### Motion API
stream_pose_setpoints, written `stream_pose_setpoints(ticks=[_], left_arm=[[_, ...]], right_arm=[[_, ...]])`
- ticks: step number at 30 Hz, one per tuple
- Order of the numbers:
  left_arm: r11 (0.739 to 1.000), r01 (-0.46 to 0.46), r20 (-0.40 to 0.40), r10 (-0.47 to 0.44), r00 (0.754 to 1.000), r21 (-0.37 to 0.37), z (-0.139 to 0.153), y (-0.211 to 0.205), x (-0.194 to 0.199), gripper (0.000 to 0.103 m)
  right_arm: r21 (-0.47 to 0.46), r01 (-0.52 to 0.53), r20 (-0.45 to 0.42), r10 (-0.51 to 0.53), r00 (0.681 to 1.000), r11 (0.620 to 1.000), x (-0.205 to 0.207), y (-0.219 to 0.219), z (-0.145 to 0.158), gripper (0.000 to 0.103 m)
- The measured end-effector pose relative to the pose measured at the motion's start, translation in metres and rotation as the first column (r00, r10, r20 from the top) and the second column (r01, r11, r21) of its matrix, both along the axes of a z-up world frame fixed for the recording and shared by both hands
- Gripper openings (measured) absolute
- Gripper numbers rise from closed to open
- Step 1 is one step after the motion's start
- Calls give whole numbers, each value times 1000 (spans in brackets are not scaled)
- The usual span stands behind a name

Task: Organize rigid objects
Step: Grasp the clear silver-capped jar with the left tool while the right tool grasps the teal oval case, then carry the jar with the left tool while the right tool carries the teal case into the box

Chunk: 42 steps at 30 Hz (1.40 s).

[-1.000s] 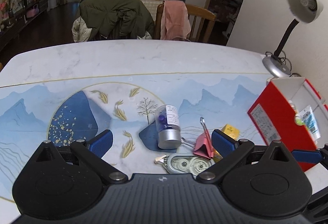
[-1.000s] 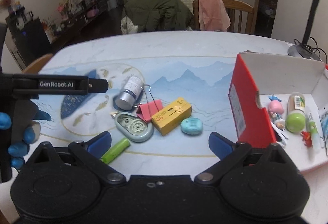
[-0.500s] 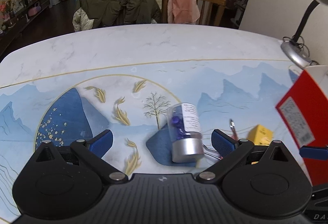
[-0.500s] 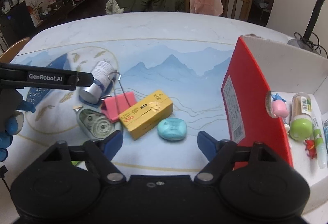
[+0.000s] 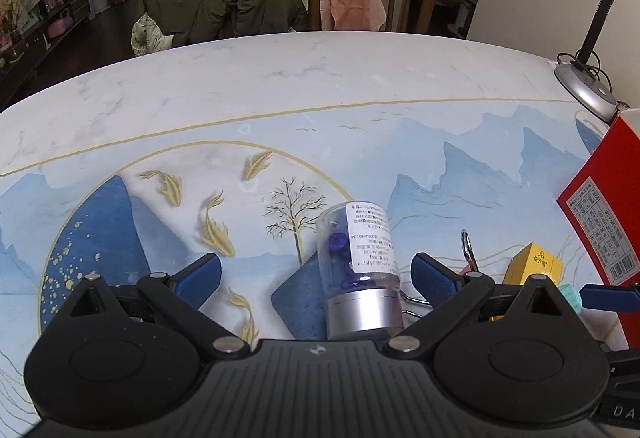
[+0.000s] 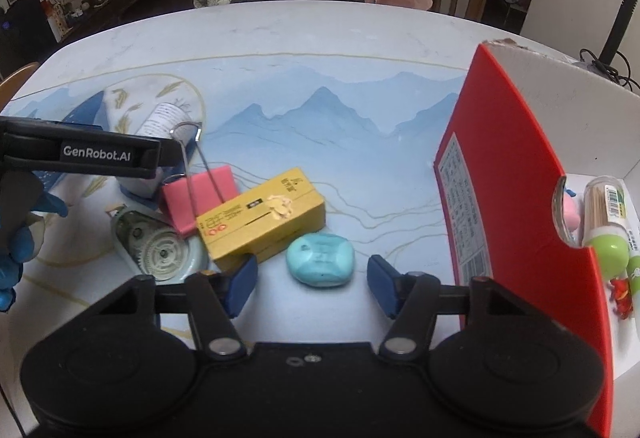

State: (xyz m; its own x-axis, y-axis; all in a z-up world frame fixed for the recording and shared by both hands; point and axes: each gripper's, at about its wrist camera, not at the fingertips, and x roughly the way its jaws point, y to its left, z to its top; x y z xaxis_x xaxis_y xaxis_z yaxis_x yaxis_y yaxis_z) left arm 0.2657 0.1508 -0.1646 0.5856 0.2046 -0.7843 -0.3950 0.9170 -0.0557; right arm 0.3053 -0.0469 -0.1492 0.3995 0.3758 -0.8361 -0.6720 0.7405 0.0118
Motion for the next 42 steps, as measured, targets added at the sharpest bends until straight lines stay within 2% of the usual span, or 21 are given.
stream_pose_setpoints(ticks=[4, 7, 9, 12, 14, 26, 33, 42], left_arm=[[1000, 14, -9, -14, 1000, 7, -3, -1, 3, 88], [1000, 31, -18, -31, 999, 7, -4, -4, 4, 75], [999, 39, -20, -38, 999, 10, -4, -6, 4, 61], [999, 42, -23, -41, 999, 19, -3, -8, 4, 46], [999, 37, -24, -37, 999, 6, -2, -8, 3, 41], [1000, 23, -31, -22, 999, 8, 21, -15, -16, 41], [999, 34, -1, -34, 999, -25, 54, -28, -37, 41], [997, 75, 33, -74, 997, -31, 99, -61, -62, 41]], right_arm=[[-4, 8, -5, -8, 1000, 1000, 3, 1, -3, 52], [-5, 15, -8, -16, 1000, 1000, 5, 2, -5, 46], [-9, 18, -2, -18, 1000, 1000, 4, 3, -5, 42], [-8, 13, -1, -13, 1000, 1000, 4, 2, -4, 38], [-4, 14, 2, -14, 1000, 1000, 3, 2, -3, 38], [49, 21, 0, -21, 1000, 999, -13, -13, 21, 38], [97, 9, 21, -11, 1000, 995, -33, -29, 51, 38], [157, 19, 49, -27, 998, 987, -54, -61, 90, 38]])
